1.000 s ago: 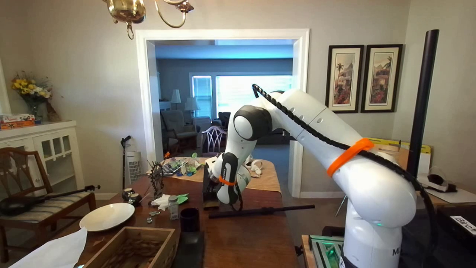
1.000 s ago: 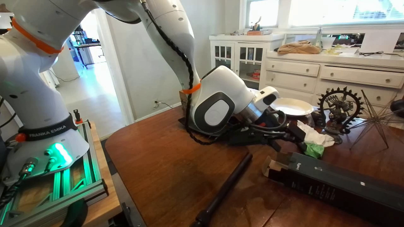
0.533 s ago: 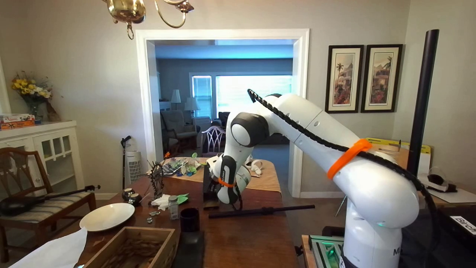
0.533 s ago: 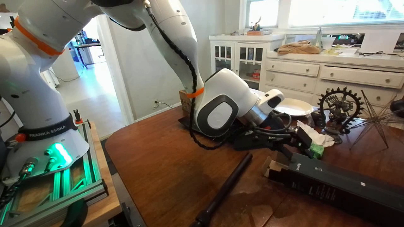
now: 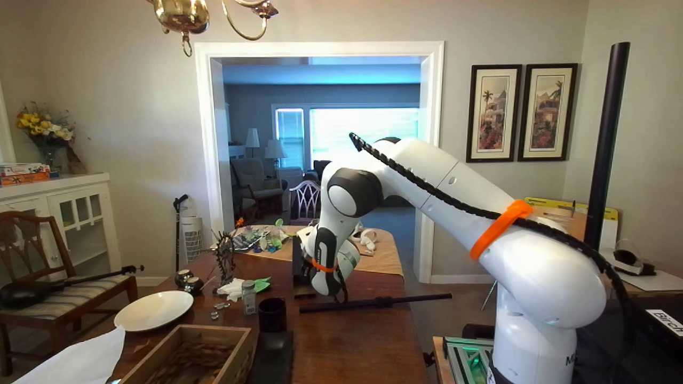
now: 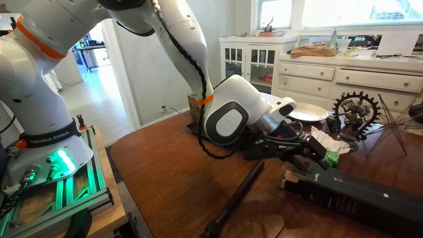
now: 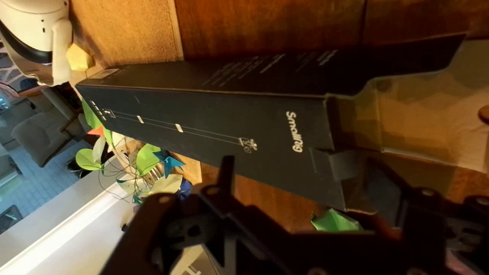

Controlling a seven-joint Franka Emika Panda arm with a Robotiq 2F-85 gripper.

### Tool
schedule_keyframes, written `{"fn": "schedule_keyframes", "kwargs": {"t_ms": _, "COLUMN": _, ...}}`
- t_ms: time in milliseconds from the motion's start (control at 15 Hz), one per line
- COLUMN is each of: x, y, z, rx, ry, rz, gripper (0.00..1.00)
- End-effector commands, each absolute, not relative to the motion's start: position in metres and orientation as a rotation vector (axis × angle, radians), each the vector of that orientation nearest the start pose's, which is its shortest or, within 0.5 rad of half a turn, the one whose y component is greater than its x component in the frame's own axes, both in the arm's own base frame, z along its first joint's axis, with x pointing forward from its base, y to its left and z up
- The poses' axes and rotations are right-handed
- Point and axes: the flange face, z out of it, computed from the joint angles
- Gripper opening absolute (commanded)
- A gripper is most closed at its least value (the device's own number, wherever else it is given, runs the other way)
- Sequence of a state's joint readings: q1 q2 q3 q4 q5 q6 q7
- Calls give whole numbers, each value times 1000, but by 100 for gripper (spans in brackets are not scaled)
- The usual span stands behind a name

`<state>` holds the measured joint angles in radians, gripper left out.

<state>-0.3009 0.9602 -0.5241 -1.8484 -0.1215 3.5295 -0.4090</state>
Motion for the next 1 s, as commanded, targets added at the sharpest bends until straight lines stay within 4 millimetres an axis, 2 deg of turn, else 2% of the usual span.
{"fn": "schedule_keyframes", "kwargs": {"t_ms": 0, "x": 499, "y": -441, "z": 138, "rx": 2371, "ry": 77, "rz": 535, "gripper": 100}}
{"fn": "schedule_keyframes", "kwargs": {"t_ms": 67, "x": 499, "y": -441, "z": 138, "rx": 2370, "ry": 75, "rz": 532, "gripper": 99}}
{"fn": "schedule_keyframes", "kwargs": {"t_ms": 133, "x": 499, "y": -441, "z": 138, "rx": 2366, "ry": 75, "rz": 532, "gripper": 75}}
{"fn": "schedule_keyframes", "kwargs": {"t_ms": 200, "x": 499, "y": -441, "z": 137, "rx": 2364, "ry": 73, "rz": 532, "gripper": 75}}
{"fn": "schedule_keyframes", "kwargs": {"t_ms": 267, "x": 499, "y": -442, "z": 138, "rx": 2362, "ry": 71, "rz": 530, "gripper": 68}}
{"fn": "schedule_keyframes", "kwargs": {"t_ms": 733, "x": 499, "y": -439, "z": 133, "rx": 2354, "ry": 64, "rz": 512, "gripper": 11}}
{"fn": "schedule_keyframes", "kwargs": {"t_ms": 867, "x": 499, "y": -438, "z": 132, "rx": 2355, "ry": 60, "rz": 507, "gripper": 0}}
{"fn": "schedule_keyframes", "kwargs": {"t_ms": 933, "x": 500, "y": -437, "z": 132, "rx": 2355, "ry": 61, "rz": 504, "gripper": 0}}
